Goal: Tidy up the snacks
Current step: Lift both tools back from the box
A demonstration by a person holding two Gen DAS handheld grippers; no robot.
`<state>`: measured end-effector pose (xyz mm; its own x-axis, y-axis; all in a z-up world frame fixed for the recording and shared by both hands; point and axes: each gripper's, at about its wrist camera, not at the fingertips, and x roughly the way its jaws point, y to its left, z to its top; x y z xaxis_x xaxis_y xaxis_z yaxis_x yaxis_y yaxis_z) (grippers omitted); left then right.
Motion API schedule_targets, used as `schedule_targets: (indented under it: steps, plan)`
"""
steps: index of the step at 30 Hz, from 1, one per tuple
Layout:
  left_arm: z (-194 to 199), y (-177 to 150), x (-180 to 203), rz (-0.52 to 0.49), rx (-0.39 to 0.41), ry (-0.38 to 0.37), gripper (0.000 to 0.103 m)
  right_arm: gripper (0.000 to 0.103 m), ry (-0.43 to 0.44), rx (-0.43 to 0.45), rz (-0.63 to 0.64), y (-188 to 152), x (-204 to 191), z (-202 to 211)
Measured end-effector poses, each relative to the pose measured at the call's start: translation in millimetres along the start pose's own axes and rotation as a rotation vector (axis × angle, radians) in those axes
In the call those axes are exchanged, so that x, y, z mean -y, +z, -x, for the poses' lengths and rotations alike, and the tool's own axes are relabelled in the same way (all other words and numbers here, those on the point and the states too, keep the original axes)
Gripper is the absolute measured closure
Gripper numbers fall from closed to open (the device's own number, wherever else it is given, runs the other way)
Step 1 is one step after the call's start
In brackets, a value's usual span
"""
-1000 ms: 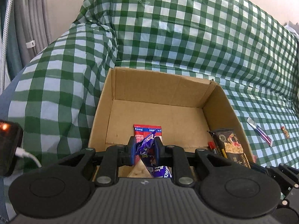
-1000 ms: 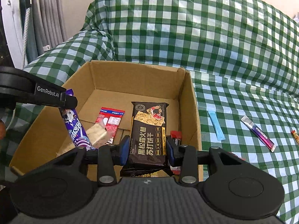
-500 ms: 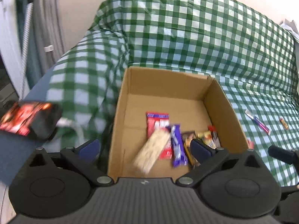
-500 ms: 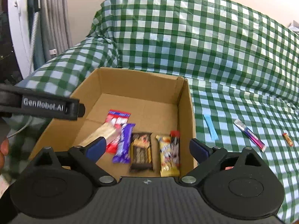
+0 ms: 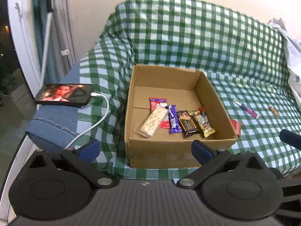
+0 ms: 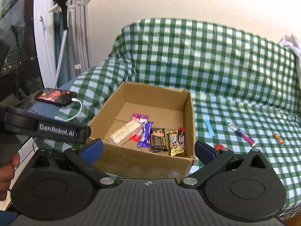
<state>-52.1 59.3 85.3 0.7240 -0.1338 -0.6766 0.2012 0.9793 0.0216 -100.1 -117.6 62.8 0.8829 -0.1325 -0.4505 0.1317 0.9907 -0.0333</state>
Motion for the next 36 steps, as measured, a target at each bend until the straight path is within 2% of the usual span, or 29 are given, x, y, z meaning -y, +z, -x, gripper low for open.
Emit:
schedule_targets:
  steps: [4, 10, 15, 24, 36]
  plan:
    - [25, -9, 1, 0.021, 0.010, 0.004, 0.000, 0.001, -0.004, 0.045, 0.004, -5, -3, 26]
    - [38, -18, 5, 0.041, -0.012, 0.053, 0.000, 0.001, -0.020, 0.118, 0.028, -13, -5, 60]
    - [46, -26, 9, 0.043, -0.038, 0.049, 0.000, 0.001, -0.033, 0.144, 0.026, -18, -2, 72]
    - [48, -29, 14, 0.012, -0.033, 0.052, 0.000, 0.001, -0.032, 0.149, 0.018, -21, -2, 76]
    - [36, -33, 14, 0.005, -0.072, 0.056, 0.000, 0.001, -0.031, 0.113, 0.002, -23, -1, 66]
